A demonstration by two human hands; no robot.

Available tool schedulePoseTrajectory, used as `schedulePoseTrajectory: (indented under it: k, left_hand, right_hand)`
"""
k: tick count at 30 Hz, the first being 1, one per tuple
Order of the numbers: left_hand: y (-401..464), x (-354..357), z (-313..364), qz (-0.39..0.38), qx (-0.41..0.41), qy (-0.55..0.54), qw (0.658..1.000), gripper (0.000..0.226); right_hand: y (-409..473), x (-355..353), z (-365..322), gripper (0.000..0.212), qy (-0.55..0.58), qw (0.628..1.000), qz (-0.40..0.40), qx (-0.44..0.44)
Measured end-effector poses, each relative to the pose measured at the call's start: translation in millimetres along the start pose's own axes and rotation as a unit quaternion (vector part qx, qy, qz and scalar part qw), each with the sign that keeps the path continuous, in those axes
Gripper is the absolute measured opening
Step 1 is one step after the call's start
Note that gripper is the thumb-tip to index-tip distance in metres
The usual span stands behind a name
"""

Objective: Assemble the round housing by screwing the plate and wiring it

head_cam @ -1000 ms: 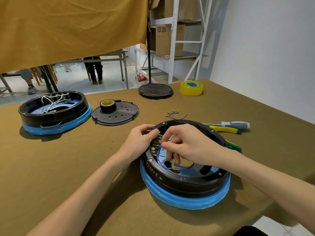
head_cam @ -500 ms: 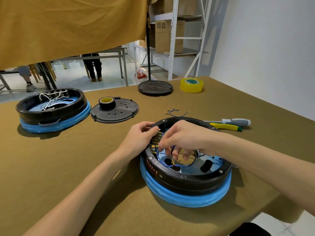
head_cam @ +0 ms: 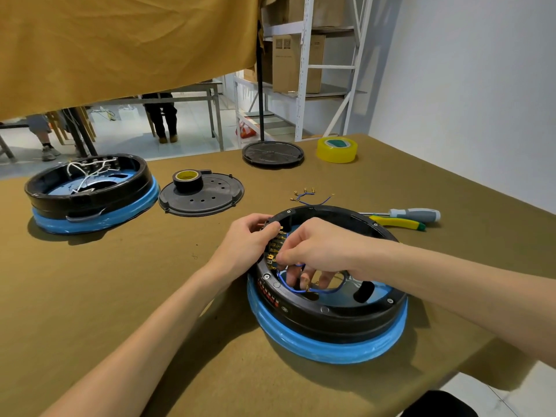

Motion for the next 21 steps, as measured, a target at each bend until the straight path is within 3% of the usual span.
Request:
schedulePoseTrajectory:
  k: [15,21]
  left_hand:
    - [-2.3,0.5,2.8,0.004,-0.004,0.008,1.000,0.011]
    - [-6.4,4.3,6.1,0.005,0.013,0.029,0.999,0.033]
  right_hand:
    - [4.6,1.2,0.6,0.016,-0.029,0.999,-0.005,-0.026]
    - [-1.2,4.7,-2.8,0.020,-0.167,0.975,0.025,-0.141]
Point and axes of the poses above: each hand's wrist, its own y-axis towards the middle knuckle, its own x-axis out of the palm, z = x × y, the point moved 6 cm from there along y, towards the middle knuckle, and after that the axes turned 4 degrees about -x, right-handed, at the moved point
